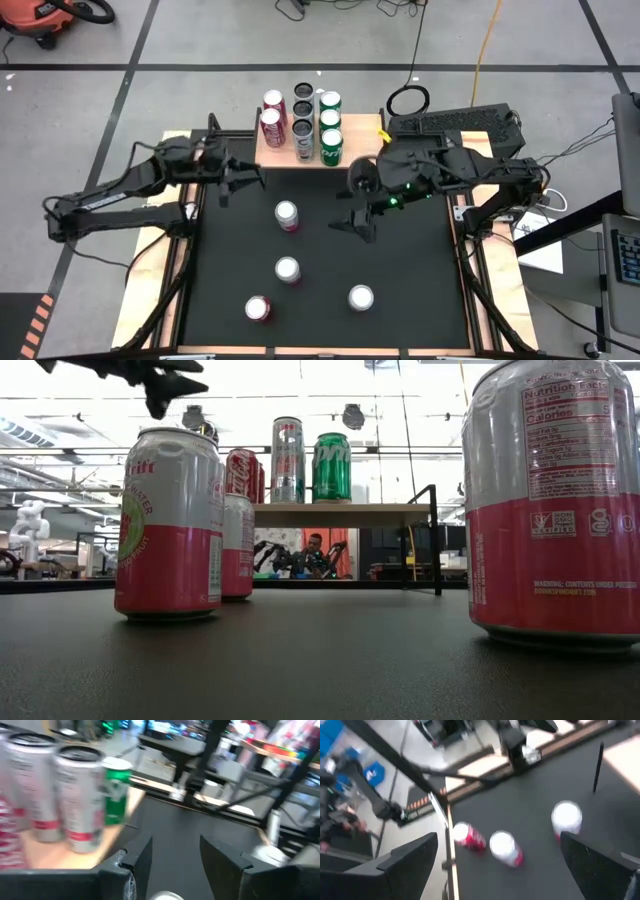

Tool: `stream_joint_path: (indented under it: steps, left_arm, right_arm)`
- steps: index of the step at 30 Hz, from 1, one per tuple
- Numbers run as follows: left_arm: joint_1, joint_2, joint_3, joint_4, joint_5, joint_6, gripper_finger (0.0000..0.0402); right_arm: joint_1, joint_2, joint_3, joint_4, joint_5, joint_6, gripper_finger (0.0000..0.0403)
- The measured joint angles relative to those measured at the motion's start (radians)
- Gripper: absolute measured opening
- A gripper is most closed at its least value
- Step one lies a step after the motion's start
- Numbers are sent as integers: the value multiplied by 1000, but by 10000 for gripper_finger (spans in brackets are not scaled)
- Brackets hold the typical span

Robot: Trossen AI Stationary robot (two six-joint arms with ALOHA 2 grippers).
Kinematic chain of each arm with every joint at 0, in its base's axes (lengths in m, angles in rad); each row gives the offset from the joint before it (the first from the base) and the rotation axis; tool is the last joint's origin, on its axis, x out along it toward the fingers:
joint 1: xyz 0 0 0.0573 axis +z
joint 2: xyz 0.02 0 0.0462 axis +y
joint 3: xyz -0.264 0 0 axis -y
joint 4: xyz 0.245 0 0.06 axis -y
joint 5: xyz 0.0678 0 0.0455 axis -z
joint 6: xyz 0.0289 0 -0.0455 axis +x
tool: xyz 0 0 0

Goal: Place canned beverage on shelf
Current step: Put the red white soda can aligned with the other red soda can on the shelf

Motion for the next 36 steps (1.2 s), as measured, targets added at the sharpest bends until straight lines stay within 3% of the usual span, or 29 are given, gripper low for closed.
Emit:
stream_joint_path:
  steps: [4,18,27,36]
  left_arm:
    - [-145,-28,46,-92,-54,-35,166]
    - [-656,35,98,-98,-356,-194,166]
    - [-952,211,120,-54,-508,-303,166]
    - [-1107,458,344,-239,-574,-304,166]
  right_arm:
    - [44,0,0,-77,0,41,400]
    - [147,22,0,-216,6,200,400]
    - [154,23,0,-240,6,172,400]
    - [154,27,0,-247,33,56,400]
